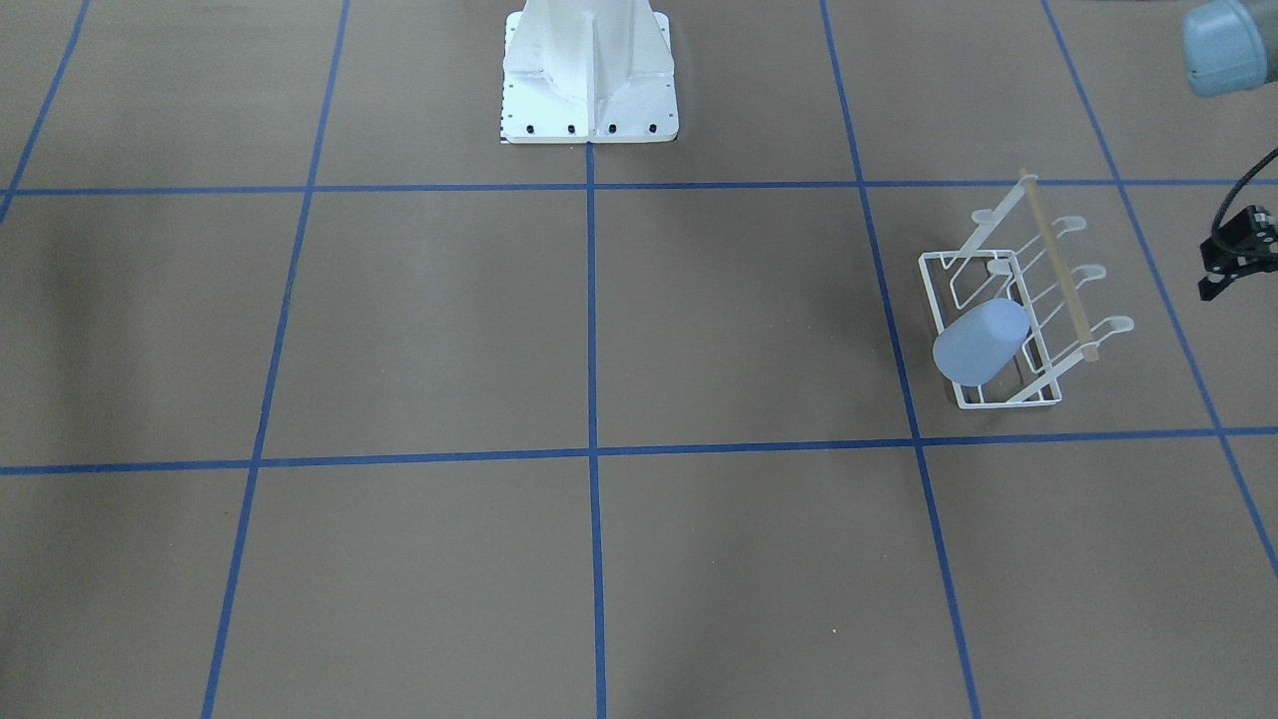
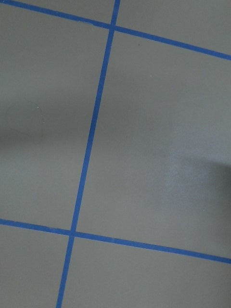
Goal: Hang cup on cup holder
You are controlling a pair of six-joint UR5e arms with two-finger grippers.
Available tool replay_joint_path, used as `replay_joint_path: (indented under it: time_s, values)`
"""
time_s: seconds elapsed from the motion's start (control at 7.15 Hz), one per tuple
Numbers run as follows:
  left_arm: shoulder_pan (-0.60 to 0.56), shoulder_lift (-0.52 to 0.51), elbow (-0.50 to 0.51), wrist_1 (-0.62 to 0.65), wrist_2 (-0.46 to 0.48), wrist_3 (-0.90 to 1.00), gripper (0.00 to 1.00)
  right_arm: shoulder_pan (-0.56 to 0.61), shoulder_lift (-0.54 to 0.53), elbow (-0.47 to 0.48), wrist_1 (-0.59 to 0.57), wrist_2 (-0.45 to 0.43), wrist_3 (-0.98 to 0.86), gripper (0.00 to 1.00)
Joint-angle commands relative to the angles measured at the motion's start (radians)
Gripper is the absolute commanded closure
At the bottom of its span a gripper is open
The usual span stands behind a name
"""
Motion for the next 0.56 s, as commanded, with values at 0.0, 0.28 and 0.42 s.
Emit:
replay_joint_path:
  time_s: [0.0,0.28,0.42]
  values:
    - [-0.021,0.115,-0.047,-0.05,-0.019,0.006,0.02,0.006,-0.031,0.016,-0.005,0.001,0.0,0.0]
    - [-0.03,0.192,-0.054,-0.189,-0.106,-0.073,0.02,-0.011,-0.048,0.019,-0.006,-0.015,-0.002,0.0]
    - [-0.03,0.186,-0.064,-0.193,-0.184,-0.201,0.02,-0.028,-0.05,0.019,-0.006,-0.018,-0.002,0.0]
